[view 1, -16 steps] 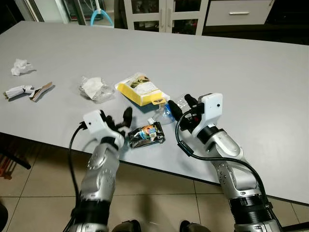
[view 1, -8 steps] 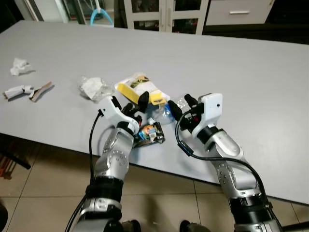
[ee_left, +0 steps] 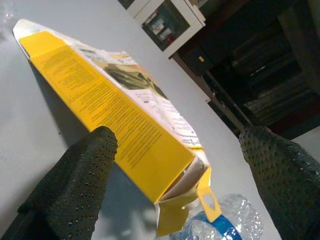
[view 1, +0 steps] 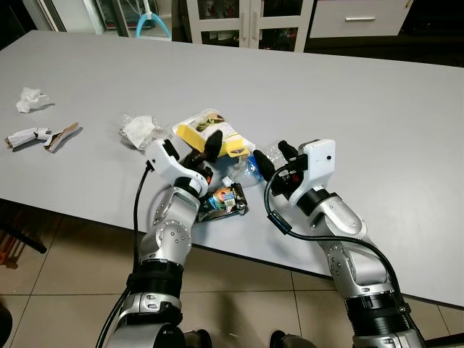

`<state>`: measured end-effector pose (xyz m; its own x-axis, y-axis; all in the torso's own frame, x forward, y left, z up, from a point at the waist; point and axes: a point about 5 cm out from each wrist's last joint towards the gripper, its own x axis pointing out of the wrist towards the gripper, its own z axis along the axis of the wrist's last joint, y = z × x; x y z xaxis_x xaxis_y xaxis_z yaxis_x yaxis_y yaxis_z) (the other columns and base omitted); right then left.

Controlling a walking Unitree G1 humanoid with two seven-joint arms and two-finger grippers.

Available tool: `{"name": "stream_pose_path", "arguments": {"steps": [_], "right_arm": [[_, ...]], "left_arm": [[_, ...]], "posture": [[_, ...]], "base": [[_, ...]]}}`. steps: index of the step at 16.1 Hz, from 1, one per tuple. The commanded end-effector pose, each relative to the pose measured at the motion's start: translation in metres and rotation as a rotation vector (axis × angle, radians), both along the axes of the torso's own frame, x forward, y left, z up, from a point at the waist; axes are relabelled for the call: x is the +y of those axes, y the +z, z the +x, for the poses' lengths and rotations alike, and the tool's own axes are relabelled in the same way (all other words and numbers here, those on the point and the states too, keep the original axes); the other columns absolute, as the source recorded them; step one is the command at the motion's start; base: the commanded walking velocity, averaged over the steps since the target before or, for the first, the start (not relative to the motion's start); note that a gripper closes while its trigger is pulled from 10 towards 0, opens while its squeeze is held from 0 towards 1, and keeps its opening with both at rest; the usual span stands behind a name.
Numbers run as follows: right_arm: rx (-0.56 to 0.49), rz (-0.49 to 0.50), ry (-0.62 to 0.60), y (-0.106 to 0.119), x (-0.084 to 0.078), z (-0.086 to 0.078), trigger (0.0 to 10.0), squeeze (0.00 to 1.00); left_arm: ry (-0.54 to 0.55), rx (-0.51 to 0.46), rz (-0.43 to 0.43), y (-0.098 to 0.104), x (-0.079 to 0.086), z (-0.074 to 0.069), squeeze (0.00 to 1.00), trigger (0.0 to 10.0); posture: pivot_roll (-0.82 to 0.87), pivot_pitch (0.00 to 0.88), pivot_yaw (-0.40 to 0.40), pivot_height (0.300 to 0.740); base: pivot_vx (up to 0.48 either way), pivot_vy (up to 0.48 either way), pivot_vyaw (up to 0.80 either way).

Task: Picking trash to rubbish bin

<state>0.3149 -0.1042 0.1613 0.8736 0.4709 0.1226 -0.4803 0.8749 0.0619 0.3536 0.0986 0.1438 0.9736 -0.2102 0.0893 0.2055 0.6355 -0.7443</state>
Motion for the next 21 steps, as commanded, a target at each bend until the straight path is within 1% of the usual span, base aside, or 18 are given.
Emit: {"name": "stream_pose_path", "arguments": {"steps": [1,2,4,6,8,10,13,16,21], "right_arm": [[-0.008,-0.005,0.001,0.002,0.001,0.000,10.0,0.00],[-0.011,-0.005,0.005,0.003,0.002,0.000,10.0,0.00],[-0.012,-0.005,0.004,0.003,0.001,-0.001,10.0,0.00],[-0.007,-0.011,0.000,0.001,-0.001,-0.002,10.0,0.00],[-0.008,-0.008,0.001,0.002,0.000,-0.001,10.0,0.00],[-0.009,-0.008,0.004,0.002,0.001,-0.001,10.0,0.00],[-0.009,-0.008,0.002,0.002,0.000,-0.001,10.0,0.00],[-0.009,-0.008,0.001,0.002,0.000,-0.001,10.0,0.00],[-0.009,-0.006,-0.005,0.002,0.000,-0.001,10.0,0.00]], "left_arm": [[-0.046,-0.013,-0.062,0.012,-0.026,0.004,0.00,10.0],[-0.041,0.010,-0.074,0.009,-0.027,0.005,0.00,10.0],[-0.040,0.009,-0.080,0.011,-0.027,0.005,0.00,10.0],[-0.014,0.017,-0.159,0.016,-0.023,0.004,0.00,10.0],[-0.019,0.058,-0.243,0.013,-0.023,0.004,0.00,10.0],[-0.027,0.090,-0.271,0.008,-0.027,0.004,0.00,10.0],[-0.048,0.105,-0.292,0.009,-0.032,0.004,0.00,10.0],[-0.086,0.128,-0.330,0.009,-0.040,0.004,0.00,10.0],[-0.192,0.158,-0.368,0.013,-0.067,0.006,0.00,10.0]], "posture": [[-0.12,0.122,0.079,0.740],[-0.13,0.122,0.079,0.740],[-0.13,0.123,0.078,0.740],[-0.13,0.127,0.077,0.740],[-0.13,0.129,0.076,0.740],[-0.13,0.129,0.076,0.740],[-0.13,0.130,0.076,0.740],[-0.13,0.132,0.080,0.740],[-0.14,0.137,0.083,0.740]], "base": [[0.000,0.000,0.00],[0.000,0.000,0.00],[0.000,0.000,0.00],[0.000,0.000,0.00],[0.000,0.000,0.00],[0.000,0.000,0.00],[0.000,0.000,0.00],[0.000,0.000,0.00],[0.000,0.000,0.00]]}}
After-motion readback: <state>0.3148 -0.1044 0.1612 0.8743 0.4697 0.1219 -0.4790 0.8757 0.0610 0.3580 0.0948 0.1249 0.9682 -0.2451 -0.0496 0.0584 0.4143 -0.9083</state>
